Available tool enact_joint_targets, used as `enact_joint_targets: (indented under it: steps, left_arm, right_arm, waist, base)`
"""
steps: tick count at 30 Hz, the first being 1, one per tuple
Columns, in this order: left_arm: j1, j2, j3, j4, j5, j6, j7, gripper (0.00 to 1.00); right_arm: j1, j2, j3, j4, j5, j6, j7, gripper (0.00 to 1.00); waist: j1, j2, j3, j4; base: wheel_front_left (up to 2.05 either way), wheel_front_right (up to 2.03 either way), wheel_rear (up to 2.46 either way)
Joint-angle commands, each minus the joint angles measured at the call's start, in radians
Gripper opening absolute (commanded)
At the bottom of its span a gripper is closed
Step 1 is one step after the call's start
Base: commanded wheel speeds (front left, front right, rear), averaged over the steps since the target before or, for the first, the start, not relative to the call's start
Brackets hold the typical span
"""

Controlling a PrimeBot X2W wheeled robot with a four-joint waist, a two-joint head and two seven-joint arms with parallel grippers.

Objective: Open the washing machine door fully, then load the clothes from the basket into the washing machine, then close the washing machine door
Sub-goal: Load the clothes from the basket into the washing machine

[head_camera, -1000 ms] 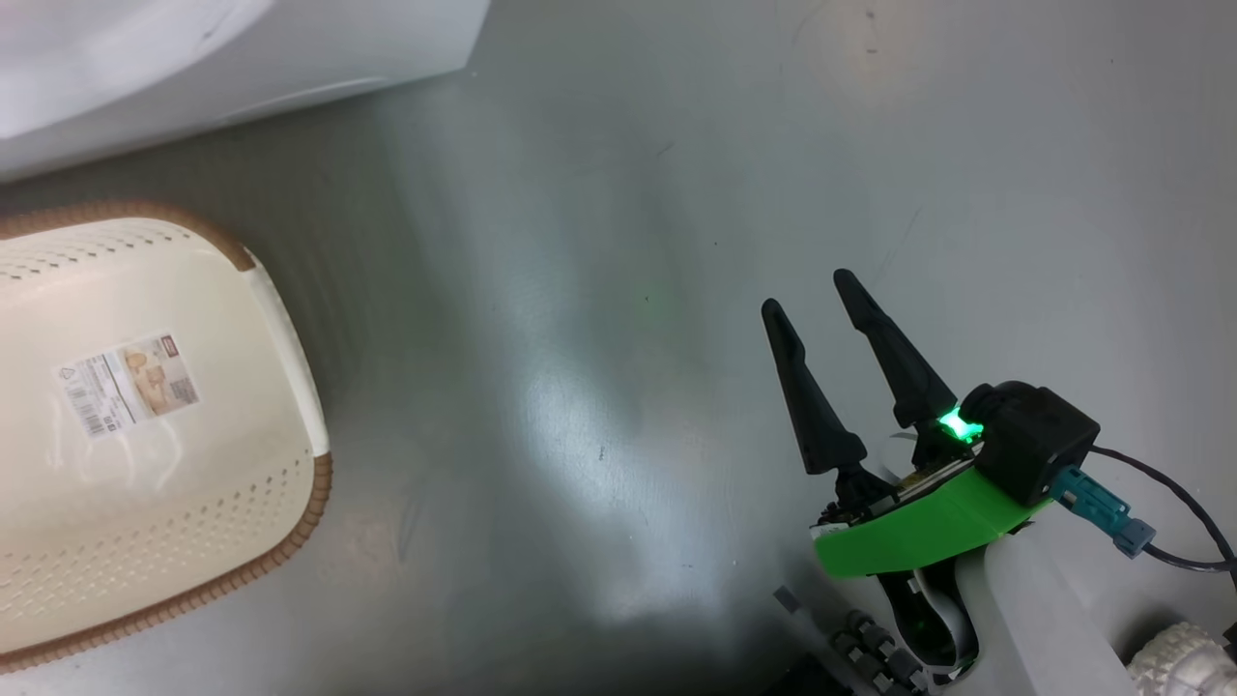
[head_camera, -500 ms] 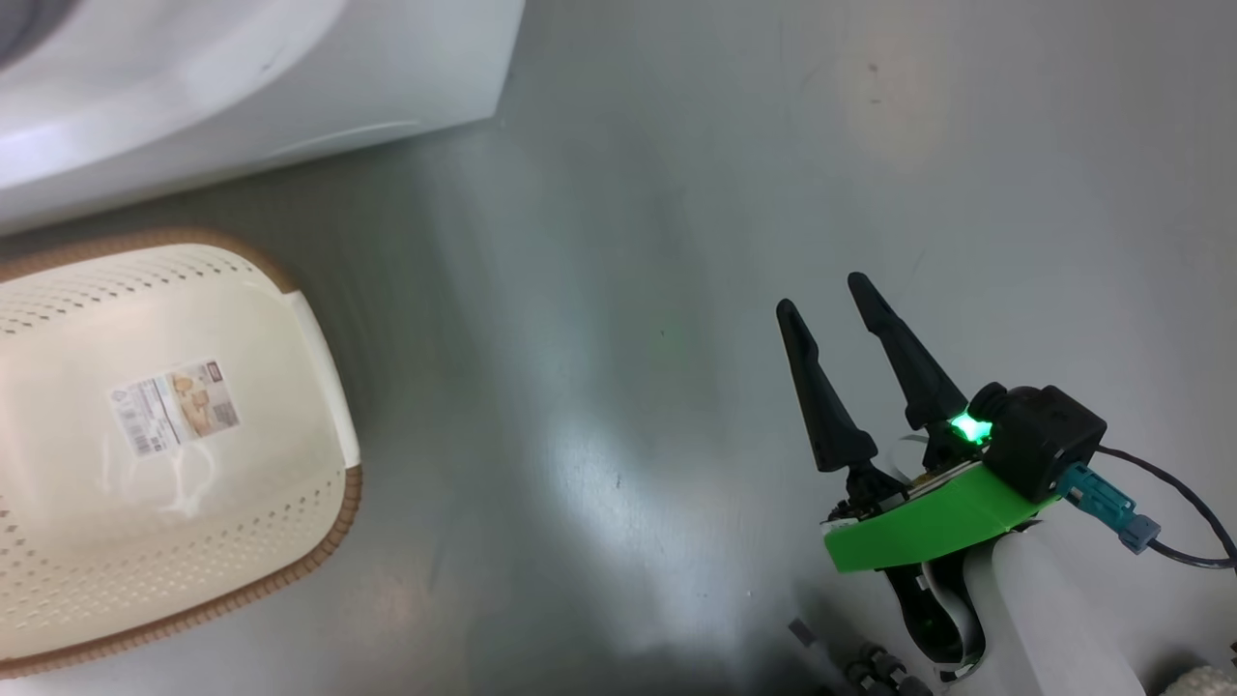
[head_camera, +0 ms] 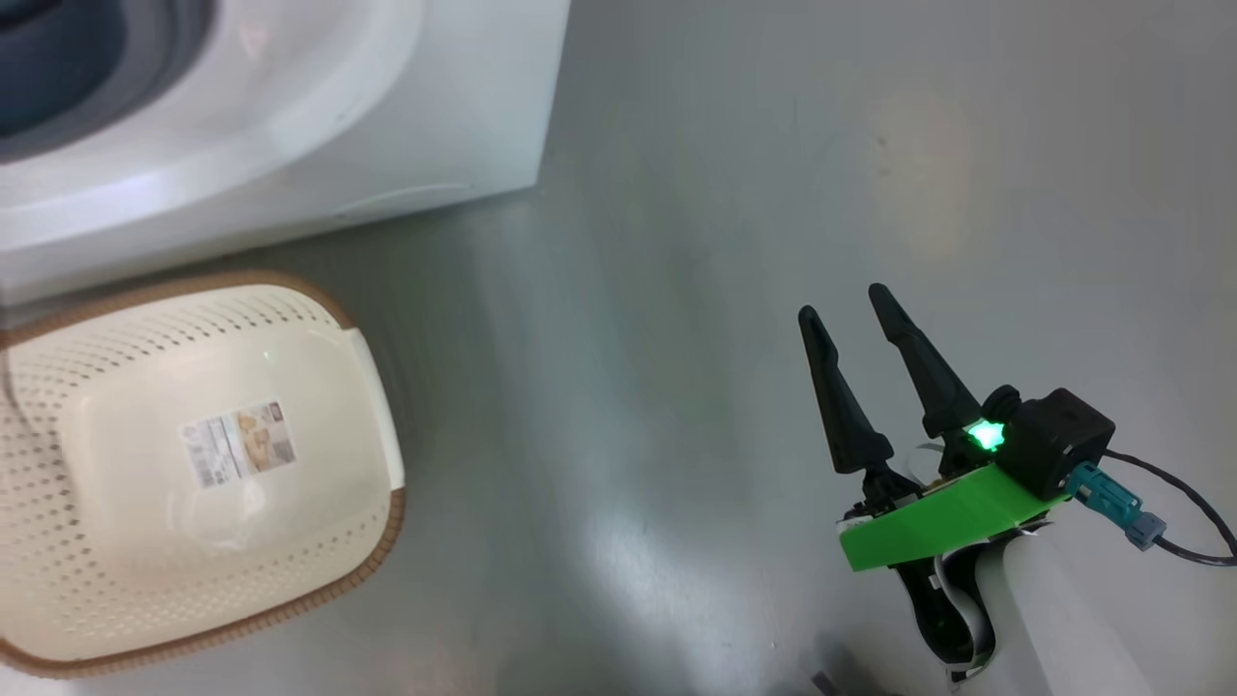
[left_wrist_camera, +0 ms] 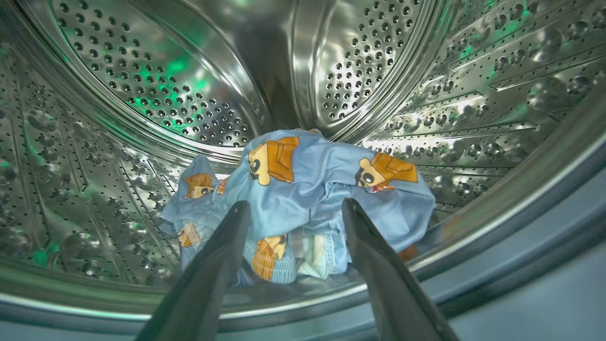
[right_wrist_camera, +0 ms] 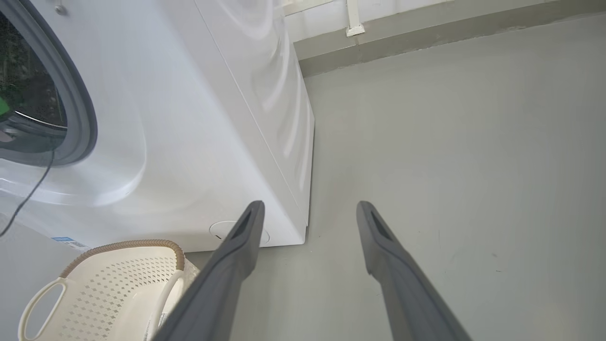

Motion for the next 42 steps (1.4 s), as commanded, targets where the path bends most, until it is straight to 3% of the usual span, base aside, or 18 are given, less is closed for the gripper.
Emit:
enact_joint_targets:
  steps: [1, 16, 28, 42]
  left_arm:
    - [0.029, 0.045, 0.019, -0.03, -0.012, -0.003, -0.009, 1.0]
    - [0.425, -0.015, 0.185, -0.346, 0.047, 0.036, -0.012, 1.0]
    - [0.73, -0.126, 0.355, -0.609, 0.154, 0.058, -0.012, 1.0]
    - [1.012, -0.24, 0.483, -0.795, 0.293, 0.052, -0.012, 1.0]
  right_arm:
    - [0.037, 0.002, 0.016, -0.013, -0.004, 0.002, -0.005, 1.0]
    - [0.081, 0.002, -0.035, 0.042, -0.037, 0.002, -0.005, 1.0]
    - [0.123, 0.002, -0.054, 0.065, -0.055, 0.002, -0.005, 1.0]
    - [0.155, 0.002, -0.058, 0.076, -0.081, 0.002, -0.005, 1.0]
  waist:
    - [0.0, -0.0001, -0.043, 0.021]
    - [0.0, -0.0001, -0.228, 0.082]
    - [0.0, -0.0001, -0.348, 0.091]
    - [0.0, -0.0001, -0.46, 0.09]
  base:
    - [0.0, 0.0, 0.0]
    - [0.0, 0.0, 0.0]
    - [0.0, 0.0, 0.0]
    - [0.0, 0.0, 0.0]
